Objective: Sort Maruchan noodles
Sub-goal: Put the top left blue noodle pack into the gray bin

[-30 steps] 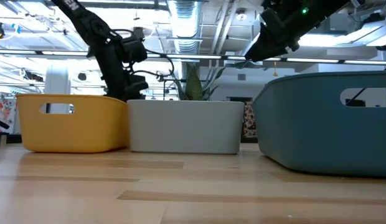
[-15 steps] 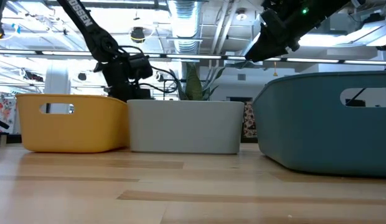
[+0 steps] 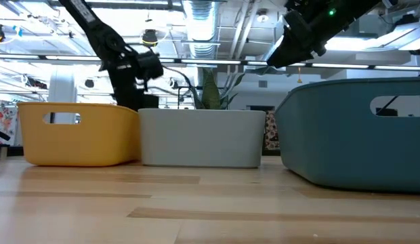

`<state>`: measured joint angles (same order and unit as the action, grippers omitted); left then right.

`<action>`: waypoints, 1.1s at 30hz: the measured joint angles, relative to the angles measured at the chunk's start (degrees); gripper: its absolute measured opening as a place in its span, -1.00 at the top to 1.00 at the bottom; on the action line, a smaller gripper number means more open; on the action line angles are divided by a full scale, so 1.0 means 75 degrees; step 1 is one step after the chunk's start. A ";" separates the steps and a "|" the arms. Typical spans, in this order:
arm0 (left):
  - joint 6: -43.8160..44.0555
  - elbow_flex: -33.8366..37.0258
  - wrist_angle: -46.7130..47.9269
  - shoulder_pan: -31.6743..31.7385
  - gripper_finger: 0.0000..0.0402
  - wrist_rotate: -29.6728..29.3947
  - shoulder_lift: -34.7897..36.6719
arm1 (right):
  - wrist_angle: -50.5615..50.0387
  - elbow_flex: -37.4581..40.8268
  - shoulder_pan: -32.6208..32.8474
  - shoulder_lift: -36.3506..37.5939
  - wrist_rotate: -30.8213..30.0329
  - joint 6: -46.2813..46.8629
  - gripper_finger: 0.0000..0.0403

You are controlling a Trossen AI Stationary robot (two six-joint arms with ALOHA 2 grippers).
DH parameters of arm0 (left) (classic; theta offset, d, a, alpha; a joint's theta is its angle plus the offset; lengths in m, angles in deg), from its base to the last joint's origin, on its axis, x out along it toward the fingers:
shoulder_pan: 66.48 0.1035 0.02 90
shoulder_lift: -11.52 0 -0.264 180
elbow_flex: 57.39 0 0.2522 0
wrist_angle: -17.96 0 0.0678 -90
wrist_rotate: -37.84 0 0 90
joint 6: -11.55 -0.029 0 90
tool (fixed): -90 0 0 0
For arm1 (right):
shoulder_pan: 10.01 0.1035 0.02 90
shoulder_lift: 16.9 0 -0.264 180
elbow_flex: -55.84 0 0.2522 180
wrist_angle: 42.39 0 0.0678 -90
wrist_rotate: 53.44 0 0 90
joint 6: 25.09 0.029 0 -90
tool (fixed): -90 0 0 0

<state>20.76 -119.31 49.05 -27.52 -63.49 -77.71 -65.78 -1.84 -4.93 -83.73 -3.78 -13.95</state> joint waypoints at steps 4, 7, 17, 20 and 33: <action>-0.0145 -0.0020 -0.0029 -0.0006 1.00 -0.0107 0.0998 | -0.0005 0.0000 0.0000 0.0000 0.0000 -0.0003 -0.23; -0.0200 -0.0020 0.0028 -0.0072 1.00 -0.0185 0.1722 | -0.0003 0.0000 0.0000 0.0000 0.0000 -0.0003 -0.23; 0.0121 -0.0026 -0.0210 -0.1697 1.00 -0.0017 0.3530 | -0.0001 0.0000 0.0000 0.0000 0.0000 -0.0003 -0.23; 0.0162 -0.0038 -0.0656 -0.2614 1.00 -0.0163 0.3748 | 0.0000 0.0000 0.0000 0.0000 0.0000 -0.0003 -0.23; -0.0032 -0.0047 -0.1860 -0.5091 1.00 -0.0163 0.2652 | 0.0002 0.0000 0.0000 0.0000 0.0000 0.0009 -0.23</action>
<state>20.52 -119.66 35.09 -65.70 -64.71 -57.82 -65.76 -1.84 -4.93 -83.73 -3.78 -13.89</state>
